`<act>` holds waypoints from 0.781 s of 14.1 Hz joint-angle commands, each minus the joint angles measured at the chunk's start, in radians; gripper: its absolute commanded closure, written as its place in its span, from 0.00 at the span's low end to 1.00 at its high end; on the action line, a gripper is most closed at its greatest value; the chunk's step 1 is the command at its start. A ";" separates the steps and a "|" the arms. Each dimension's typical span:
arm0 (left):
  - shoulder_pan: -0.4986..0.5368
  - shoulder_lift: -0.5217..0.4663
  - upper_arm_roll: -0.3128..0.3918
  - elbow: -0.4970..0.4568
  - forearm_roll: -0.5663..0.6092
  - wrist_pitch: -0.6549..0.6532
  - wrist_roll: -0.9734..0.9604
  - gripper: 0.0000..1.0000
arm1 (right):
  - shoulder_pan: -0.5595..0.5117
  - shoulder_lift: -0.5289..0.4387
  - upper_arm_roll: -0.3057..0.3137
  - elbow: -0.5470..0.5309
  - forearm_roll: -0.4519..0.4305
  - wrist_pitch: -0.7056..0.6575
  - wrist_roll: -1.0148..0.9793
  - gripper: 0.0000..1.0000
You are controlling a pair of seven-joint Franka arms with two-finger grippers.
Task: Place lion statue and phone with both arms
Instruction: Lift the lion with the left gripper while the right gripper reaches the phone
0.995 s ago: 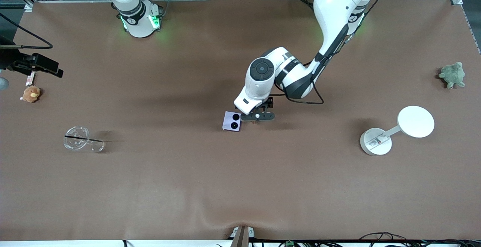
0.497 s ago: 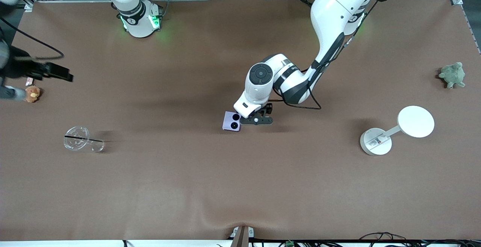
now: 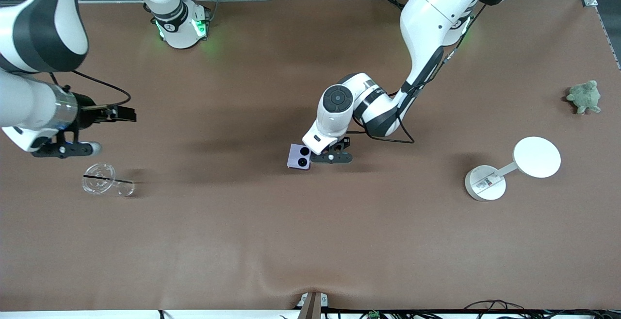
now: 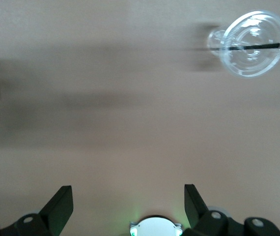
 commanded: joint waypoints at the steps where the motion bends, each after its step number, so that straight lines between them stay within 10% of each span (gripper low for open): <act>1: 0.001 0.001 0.009 0.018 0.028 0.006 -0.008 1.00 | -0.008 0.093 -0.006 0.021 0.161 0.059 -0.007 0.00; 11: 0.188 -0.189 0.012 -0.001 0.030 -0.211 0.067 1.00 | 0.224 0.334 -0.004 0.018 0.274 0.327 0.008 0.00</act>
